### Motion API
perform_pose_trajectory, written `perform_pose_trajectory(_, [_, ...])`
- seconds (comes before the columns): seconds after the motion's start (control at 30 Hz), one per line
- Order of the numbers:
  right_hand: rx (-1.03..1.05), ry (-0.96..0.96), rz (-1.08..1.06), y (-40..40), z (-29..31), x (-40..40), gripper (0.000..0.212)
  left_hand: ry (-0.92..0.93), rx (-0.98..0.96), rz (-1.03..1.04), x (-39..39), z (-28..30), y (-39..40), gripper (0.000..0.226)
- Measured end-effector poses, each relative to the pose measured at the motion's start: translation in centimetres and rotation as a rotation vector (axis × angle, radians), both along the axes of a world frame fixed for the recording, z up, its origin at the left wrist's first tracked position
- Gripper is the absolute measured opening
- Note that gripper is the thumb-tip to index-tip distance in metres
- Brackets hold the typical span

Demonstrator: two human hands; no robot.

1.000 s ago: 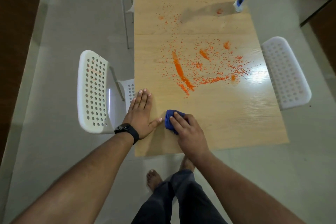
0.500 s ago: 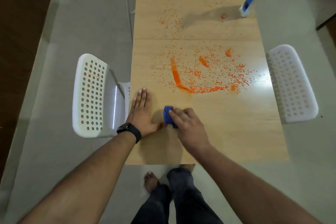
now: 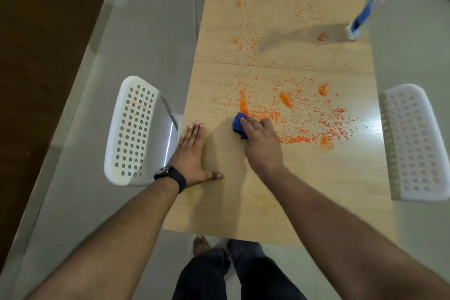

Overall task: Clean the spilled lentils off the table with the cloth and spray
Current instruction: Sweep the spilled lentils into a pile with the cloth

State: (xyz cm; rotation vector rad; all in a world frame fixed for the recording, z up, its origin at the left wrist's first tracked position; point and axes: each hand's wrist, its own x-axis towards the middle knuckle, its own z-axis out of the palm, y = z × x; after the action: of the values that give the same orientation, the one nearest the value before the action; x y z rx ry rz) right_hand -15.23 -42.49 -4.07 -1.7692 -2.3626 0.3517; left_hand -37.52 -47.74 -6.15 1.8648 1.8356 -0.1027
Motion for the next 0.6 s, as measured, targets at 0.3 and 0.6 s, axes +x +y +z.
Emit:
perform_pose_trajectory(0.3, [-0.118,0.006,0.245,-2.6,-1.7,-5.1,0.058,-0.113,-0.016,0.001,-0.6,0.7,5.2,0.155])
perform_pose_trajectory(0.6, [-0.077,0.072,-0.208,4.8,-0.6,-5.0,0.063,-0.168,-0.037,-0.010,-2.0,0.7,8.3,0.183])
